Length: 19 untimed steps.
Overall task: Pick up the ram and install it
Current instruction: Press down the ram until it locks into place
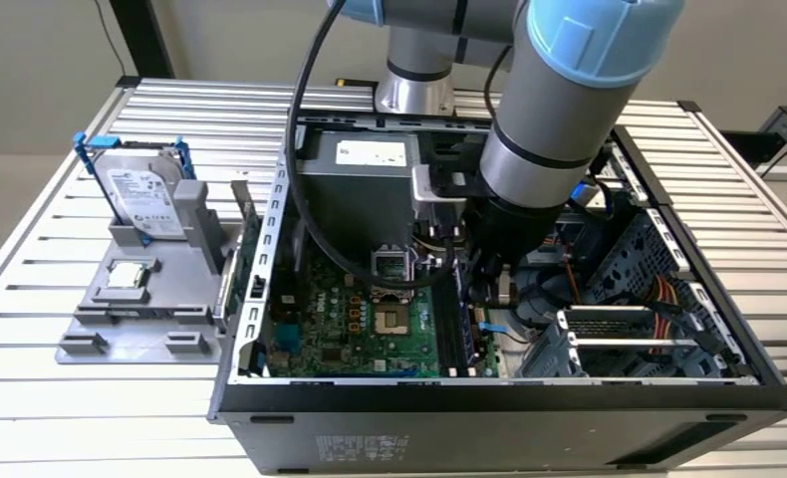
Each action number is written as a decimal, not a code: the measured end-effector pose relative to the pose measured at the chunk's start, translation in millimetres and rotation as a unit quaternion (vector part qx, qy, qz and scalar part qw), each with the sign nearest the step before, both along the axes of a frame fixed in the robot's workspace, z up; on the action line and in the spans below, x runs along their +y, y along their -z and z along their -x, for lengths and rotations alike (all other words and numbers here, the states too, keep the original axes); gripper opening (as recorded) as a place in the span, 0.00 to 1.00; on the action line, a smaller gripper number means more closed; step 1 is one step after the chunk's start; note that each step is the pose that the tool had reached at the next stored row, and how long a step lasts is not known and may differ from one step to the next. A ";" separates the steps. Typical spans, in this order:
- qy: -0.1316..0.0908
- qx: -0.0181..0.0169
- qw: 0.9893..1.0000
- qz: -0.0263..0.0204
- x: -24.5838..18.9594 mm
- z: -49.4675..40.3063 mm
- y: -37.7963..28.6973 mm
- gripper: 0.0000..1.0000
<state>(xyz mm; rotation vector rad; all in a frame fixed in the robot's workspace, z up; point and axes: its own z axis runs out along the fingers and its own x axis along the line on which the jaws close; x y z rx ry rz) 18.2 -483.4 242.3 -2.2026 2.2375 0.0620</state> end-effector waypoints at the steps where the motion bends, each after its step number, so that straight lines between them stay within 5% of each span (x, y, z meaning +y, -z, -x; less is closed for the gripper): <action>1: 0.000 0.000 1.000 0.000 -0.1 0.0 0.1 0.00; 19: 0.000 0.000 1.000 0.004 0.0 0.0 13.6 0.00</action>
